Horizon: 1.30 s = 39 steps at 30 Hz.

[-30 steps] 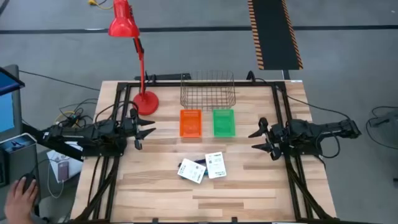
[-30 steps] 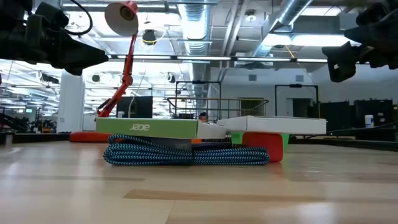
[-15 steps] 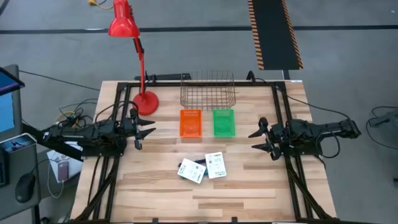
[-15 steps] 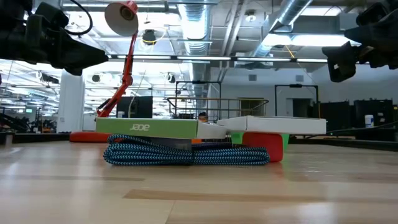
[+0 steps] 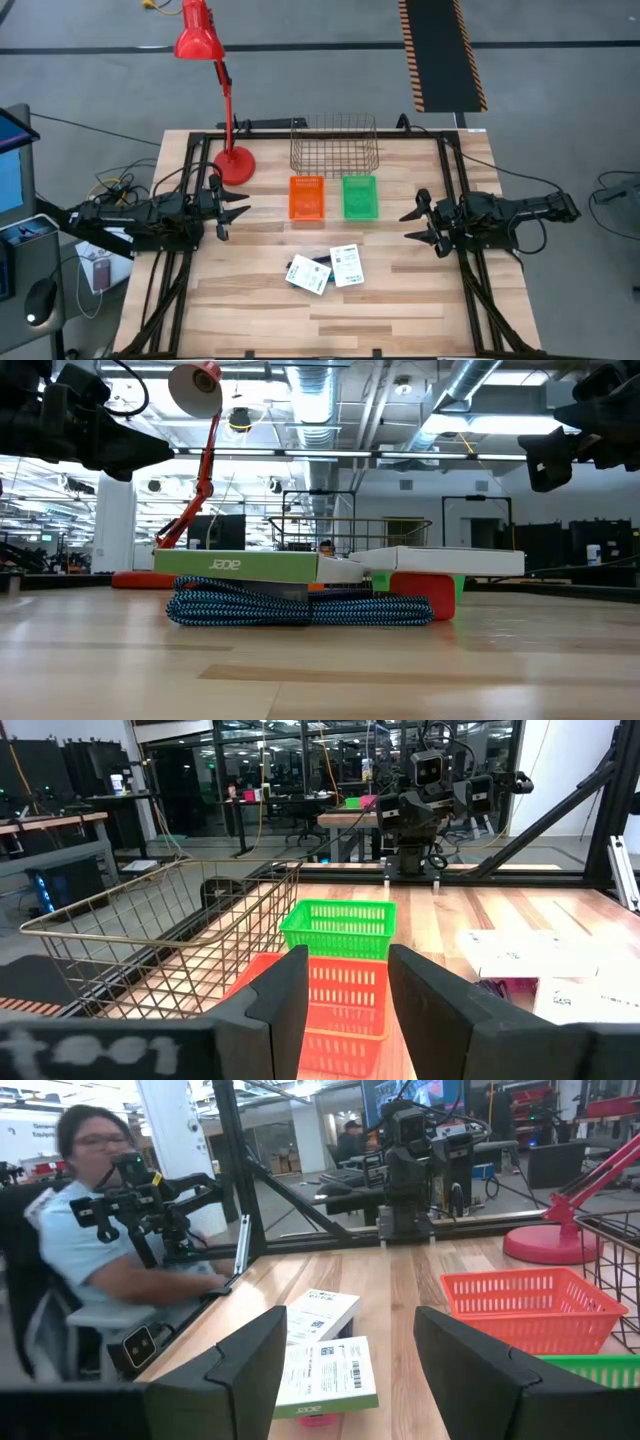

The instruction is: Pick and place items into bin

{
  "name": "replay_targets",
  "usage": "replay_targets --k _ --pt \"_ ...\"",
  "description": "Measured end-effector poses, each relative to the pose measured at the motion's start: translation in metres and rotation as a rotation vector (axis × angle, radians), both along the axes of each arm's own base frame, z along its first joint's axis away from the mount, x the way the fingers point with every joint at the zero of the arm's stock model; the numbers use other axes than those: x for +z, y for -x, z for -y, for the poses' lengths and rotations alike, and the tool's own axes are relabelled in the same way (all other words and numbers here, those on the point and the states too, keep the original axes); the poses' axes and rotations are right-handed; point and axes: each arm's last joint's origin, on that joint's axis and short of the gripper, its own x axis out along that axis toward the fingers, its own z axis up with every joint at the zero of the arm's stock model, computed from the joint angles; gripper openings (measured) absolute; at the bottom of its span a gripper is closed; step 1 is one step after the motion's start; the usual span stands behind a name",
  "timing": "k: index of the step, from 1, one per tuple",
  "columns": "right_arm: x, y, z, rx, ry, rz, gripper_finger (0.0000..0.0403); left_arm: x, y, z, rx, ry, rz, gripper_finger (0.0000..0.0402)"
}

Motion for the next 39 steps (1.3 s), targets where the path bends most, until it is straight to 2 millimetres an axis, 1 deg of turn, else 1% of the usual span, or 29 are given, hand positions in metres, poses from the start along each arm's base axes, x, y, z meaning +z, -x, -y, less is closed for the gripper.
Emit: replay_targets --k 39 --pt "0.0 0.0 0.0 0.0 0.0 0.0 0.0214 0.0 0.0 0.0 0.0 0.006 0.001 0.013"
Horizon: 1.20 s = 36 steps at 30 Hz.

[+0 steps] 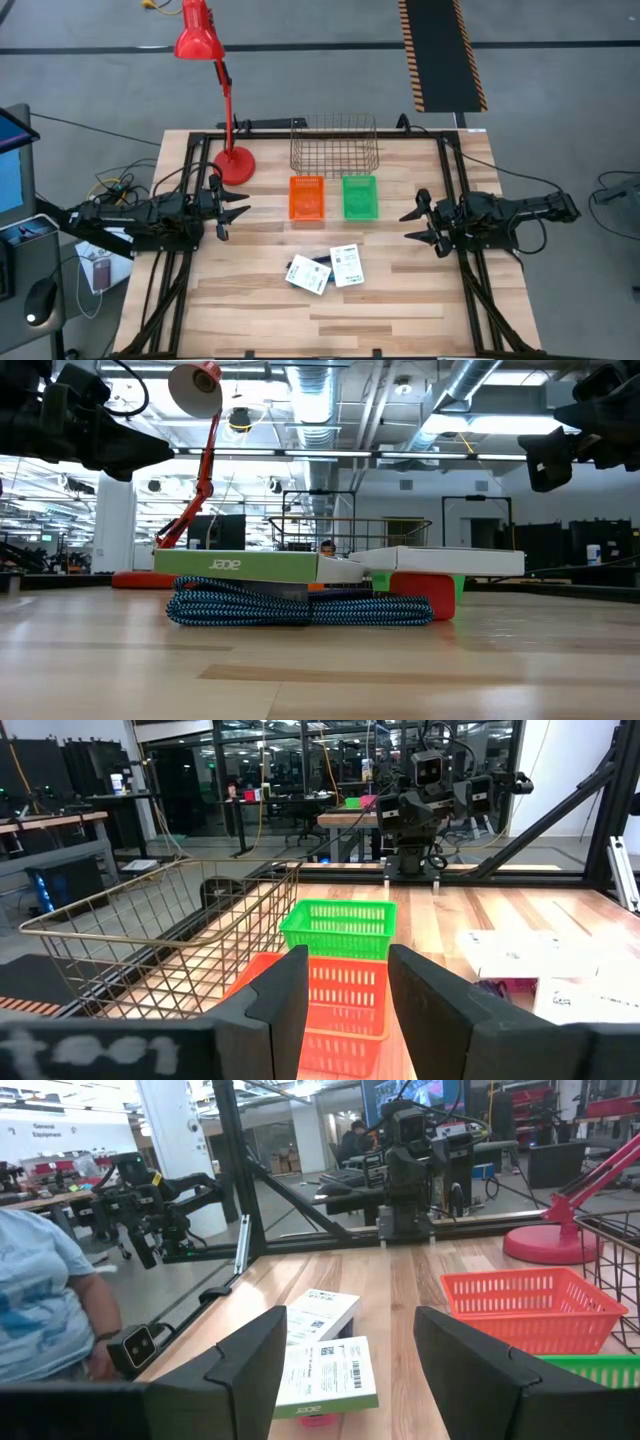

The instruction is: Pick and place items into bin

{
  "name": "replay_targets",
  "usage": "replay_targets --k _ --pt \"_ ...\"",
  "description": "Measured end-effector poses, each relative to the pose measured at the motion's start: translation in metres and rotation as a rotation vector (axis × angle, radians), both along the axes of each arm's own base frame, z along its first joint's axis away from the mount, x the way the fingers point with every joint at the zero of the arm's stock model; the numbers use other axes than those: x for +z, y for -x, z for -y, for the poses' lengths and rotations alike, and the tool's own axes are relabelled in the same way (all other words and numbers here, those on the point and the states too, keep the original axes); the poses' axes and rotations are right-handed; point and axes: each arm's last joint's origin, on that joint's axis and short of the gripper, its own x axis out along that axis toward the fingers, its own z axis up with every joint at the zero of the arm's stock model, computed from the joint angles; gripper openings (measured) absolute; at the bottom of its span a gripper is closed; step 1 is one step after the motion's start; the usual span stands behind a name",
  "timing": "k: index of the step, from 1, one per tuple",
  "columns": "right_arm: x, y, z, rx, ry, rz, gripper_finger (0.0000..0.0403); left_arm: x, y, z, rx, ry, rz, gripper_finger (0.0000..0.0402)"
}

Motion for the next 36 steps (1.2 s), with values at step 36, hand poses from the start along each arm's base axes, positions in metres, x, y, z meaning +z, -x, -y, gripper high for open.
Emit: replay_targets --k 36 --pt "0.0 -0.0008 0.0053 -0.08 0.112 0.021 0.0214 0.0001 0.0 0.0 0.0 -0.006 -0.001 0.013"
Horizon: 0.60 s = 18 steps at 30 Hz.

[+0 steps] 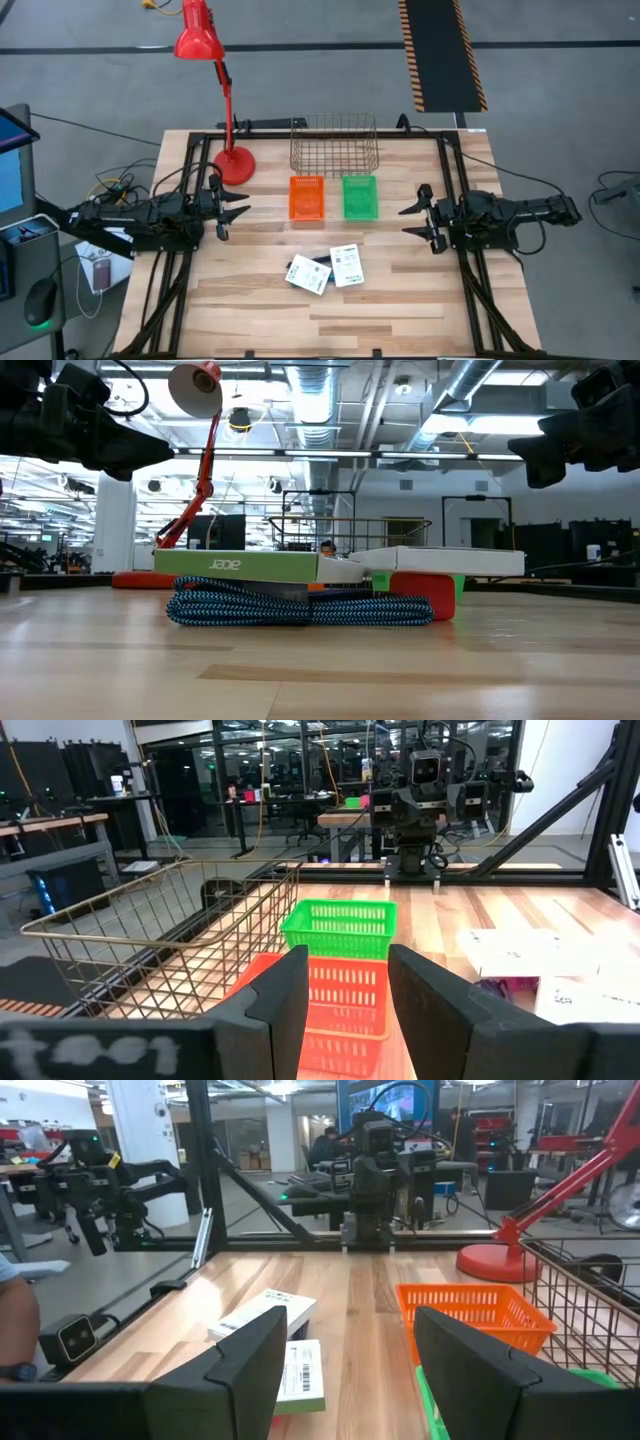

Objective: Pick and place items into bin
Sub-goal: Put the white card reader box into the green bin

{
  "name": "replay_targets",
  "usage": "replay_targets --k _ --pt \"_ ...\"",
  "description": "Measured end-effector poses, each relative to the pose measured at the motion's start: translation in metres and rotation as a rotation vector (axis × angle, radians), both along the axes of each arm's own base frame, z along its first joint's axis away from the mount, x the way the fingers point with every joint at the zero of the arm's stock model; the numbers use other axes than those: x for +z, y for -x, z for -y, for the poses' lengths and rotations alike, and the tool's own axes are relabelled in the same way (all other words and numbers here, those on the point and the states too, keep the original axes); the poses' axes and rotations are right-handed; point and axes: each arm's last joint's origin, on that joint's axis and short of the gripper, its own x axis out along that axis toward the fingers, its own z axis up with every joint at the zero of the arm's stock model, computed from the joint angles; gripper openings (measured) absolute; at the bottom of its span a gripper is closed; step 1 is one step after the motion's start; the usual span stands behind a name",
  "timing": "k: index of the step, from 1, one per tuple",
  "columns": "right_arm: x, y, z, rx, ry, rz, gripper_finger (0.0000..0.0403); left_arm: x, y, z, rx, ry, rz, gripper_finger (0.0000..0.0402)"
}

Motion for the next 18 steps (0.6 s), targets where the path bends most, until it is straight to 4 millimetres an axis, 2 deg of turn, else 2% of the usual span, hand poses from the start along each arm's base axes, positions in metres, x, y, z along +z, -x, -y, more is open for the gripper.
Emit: replay_targets --k 9,18 --pt "0.0015 -0.0003 0.0023 -0.053 -0.015 0.014 0.0214 -0.0001 0.0 0.0 0.0 0.006 0.001 0.013" --pt "0.0075 -0.0001 0.0057 -0.158 -0.282 0.06 0.0214 0.0 0.0 0.0 0.0 0.001 0.0 0.013"
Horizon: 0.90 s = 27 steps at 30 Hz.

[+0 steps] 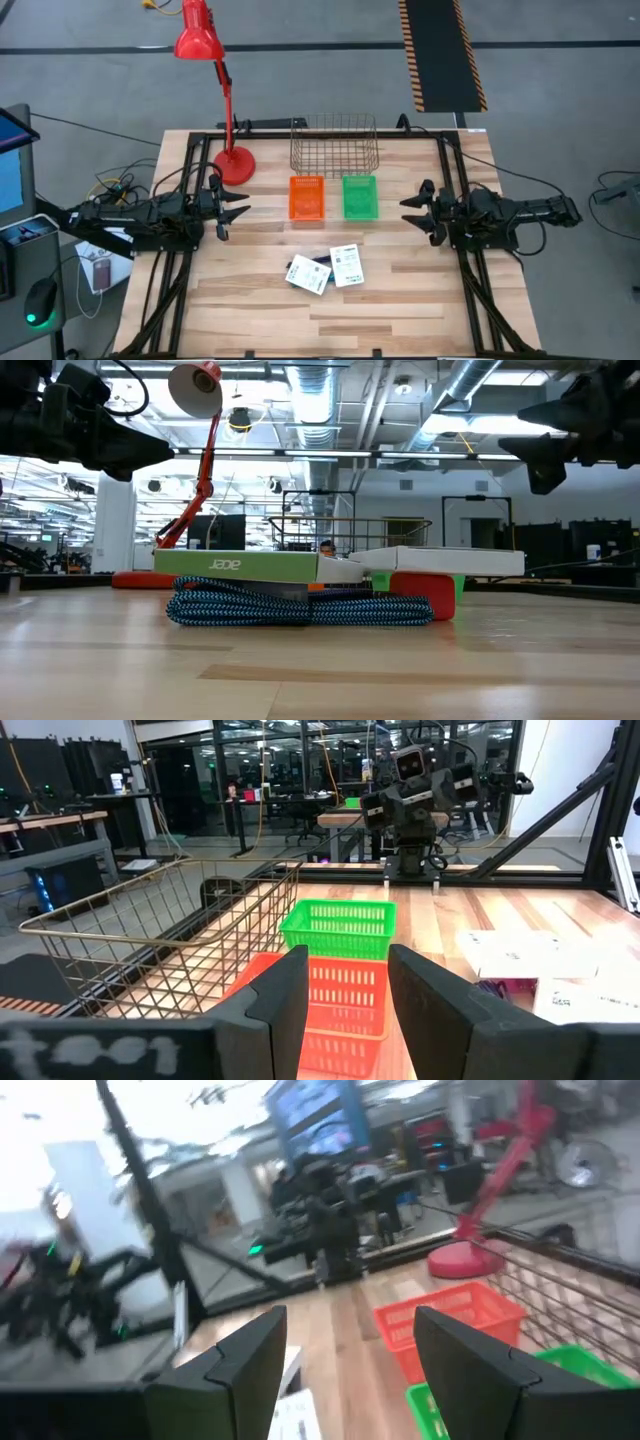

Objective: Pick and place items into bin
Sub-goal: Put the white card reader box into the green bin

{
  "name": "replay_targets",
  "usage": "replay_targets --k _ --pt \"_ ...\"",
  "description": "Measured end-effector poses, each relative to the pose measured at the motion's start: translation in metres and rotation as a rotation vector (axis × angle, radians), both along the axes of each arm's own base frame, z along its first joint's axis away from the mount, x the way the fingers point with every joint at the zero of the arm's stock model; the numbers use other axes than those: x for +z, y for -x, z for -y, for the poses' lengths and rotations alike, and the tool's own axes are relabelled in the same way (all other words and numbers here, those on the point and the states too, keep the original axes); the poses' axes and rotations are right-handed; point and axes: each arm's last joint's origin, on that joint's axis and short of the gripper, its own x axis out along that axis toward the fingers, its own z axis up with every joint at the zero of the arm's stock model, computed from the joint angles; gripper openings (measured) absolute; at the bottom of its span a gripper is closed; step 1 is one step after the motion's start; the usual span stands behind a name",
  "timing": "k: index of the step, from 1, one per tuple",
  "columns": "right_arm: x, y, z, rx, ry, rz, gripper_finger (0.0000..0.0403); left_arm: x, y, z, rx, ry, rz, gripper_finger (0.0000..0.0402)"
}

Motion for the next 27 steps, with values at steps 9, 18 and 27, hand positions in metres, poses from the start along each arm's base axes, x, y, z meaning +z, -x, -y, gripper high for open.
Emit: replay_targets --k 9,18,27 --pt "0.0 0.0 0.004 -0.108 -0.344 0.03 0.0214 0.0 0.0 0.0 0.0 0.001 0.0 0.013" --pt "-0.009 -0.001 -0.009 0.093 -0.615 -0.107 0.0214 0.0 0.0 0.0 0.0 -0.006 -0.001 0.013" --pt "-0.028 -0.009 -0.023 0.099 -0.762 -0.344 0.0214 0.0 0.0 0.0 0.0 0.005 0.001 0.013"
